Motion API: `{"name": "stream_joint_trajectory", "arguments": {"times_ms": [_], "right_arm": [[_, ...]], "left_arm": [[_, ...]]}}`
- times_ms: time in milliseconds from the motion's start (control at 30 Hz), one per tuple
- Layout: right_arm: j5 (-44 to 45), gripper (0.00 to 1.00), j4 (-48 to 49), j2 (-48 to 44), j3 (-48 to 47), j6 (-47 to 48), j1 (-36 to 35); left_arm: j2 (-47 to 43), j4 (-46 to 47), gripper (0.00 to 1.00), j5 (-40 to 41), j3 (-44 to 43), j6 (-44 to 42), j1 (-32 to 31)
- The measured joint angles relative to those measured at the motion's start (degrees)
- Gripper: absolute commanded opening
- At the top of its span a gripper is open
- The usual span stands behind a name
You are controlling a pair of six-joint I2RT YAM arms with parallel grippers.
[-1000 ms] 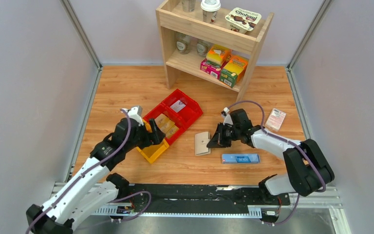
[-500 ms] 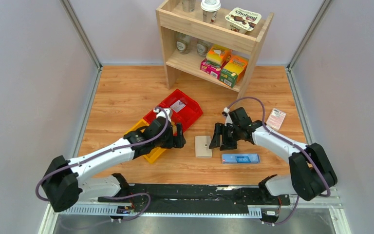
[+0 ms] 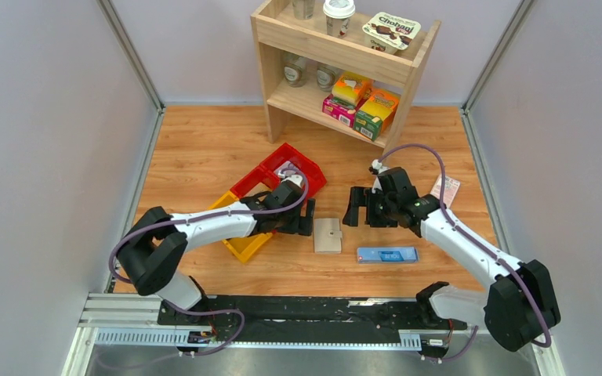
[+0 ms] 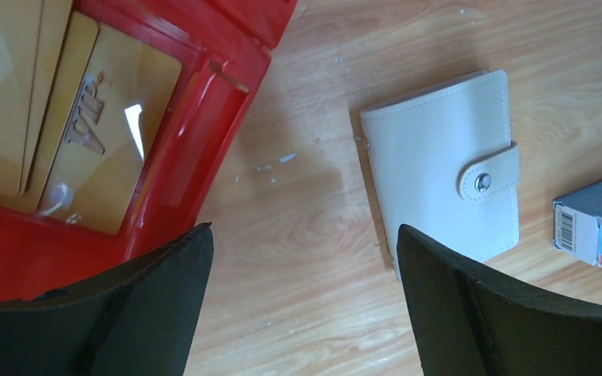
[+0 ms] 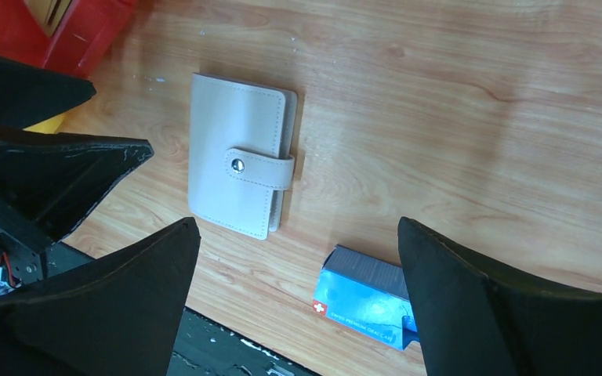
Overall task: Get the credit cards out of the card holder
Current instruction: Move the storage box to the center of the board.
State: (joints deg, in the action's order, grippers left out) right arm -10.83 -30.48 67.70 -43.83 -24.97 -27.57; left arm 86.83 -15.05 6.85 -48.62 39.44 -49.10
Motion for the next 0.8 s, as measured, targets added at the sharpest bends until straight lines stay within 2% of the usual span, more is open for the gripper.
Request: {"name": "stream_joint_trajectory", "arguments": {"times_ms": [300, 467, 633, 800], "right_arm": [[1.46, 0.99, 0.0, -0.17, 0.0, 1.49, -0.68], [1.66, 0.84, 0.94, 2.36, -1.29, 2.03, -3.41], [2.25, 0.64, 1.16, 8.11, -4.66, 2.4, -7.96], [4.39, 0.52, 0.72, 14.12, -9.4, 2.14, -13.46]], "left_arm": [[5.53, -0.76, 0.92, 0.98, -6.43, -6.86, 3.32], [7.43, -1.05, 0.92, 1.27, -7.98, -10.16, 7.48], [8.44, -1.97, 0.92, 2.36, -9.53, -12.55, 9.38], [5.46, -2.29, 0.92, 2.73, -7.91, -12.02, 9.81]]}}
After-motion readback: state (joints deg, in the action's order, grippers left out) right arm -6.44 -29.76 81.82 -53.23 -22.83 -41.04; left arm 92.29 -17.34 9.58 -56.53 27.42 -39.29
